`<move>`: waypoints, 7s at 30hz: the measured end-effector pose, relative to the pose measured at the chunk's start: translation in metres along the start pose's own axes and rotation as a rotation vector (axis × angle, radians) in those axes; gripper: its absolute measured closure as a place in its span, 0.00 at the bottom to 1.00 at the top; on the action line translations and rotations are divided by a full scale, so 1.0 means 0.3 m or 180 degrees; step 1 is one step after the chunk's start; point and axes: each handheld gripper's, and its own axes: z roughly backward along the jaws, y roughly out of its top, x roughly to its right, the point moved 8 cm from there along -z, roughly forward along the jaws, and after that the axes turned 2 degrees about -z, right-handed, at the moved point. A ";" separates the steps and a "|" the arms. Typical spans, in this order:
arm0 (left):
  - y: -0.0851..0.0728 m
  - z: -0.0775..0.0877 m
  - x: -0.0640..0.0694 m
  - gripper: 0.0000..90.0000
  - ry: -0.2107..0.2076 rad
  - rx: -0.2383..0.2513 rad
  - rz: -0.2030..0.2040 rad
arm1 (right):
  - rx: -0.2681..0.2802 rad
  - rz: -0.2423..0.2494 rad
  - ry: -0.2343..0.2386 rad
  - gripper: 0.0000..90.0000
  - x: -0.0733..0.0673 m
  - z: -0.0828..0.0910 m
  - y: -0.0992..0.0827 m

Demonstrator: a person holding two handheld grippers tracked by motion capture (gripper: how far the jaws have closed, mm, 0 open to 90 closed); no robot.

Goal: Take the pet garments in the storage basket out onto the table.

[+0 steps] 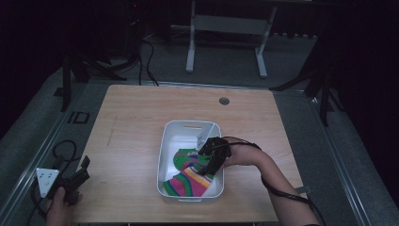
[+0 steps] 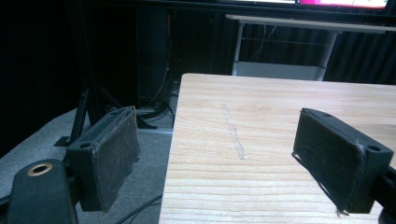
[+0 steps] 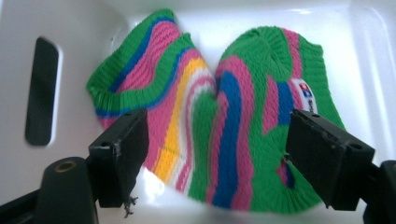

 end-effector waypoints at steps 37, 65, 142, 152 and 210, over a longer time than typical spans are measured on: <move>0.000 0.001 -0.001 0.16 -0.0006 0.0009 0.0003 | -0.0228 0.0210 -0.0361 0.86 -0.007 0.022 0.065; 0.001 0.001 -0.003 0.16 -0.0005 0.0011 0.0009 | 0.0434 0.0294 -0.0777 0.86 -0.004 0.396 0.219; 0.001 0.002 0.001 0.16 0.0004 0.0015 -0.0016 | 0.0498 -0.1507 -0.1223 0.84 0.164 0.207 -0.703; 0.001 0.003 0.000 0.16 -0.0002 0.0018 -0.0008 | 0.0564 -0.1545 -0.1216 0.79 0.194 0.165 -0.672; 0.001 0.006 -0.001 0.16 -0.0002 0.0036 0.0003 | 0.2149 -0.3030 -0.3564 0.15 0.034 0.387 -1.061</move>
